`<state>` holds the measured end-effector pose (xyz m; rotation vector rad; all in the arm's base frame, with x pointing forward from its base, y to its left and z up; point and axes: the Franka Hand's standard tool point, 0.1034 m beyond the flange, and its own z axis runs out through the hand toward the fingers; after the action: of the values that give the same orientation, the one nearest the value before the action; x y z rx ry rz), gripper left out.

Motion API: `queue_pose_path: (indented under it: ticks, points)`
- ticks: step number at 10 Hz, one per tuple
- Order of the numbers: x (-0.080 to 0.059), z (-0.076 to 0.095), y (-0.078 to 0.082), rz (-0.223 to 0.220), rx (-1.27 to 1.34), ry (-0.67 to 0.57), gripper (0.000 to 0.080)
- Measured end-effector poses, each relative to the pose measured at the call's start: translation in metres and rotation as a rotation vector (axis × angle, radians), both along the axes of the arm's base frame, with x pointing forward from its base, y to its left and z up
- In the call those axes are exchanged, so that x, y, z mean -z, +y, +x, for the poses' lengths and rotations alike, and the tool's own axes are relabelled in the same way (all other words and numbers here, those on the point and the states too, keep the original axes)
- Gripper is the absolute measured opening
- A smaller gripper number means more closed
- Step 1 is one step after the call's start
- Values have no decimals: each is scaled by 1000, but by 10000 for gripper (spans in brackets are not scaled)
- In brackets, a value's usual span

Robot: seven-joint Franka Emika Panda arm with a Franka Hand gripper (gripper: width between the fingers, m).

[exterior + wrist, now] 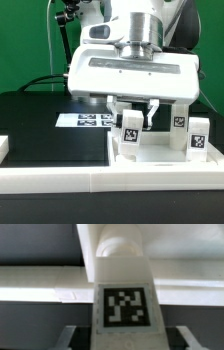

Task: Assemble square table

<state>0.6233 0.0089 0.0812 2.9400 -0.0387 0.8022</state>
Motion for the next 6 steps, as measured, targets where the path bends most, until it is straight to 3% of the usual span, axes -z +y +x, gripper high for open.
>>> queue_pose_path:
  ticks: [6]
  points:
    - [0, 5, -1, -24, -11, -91, 290]
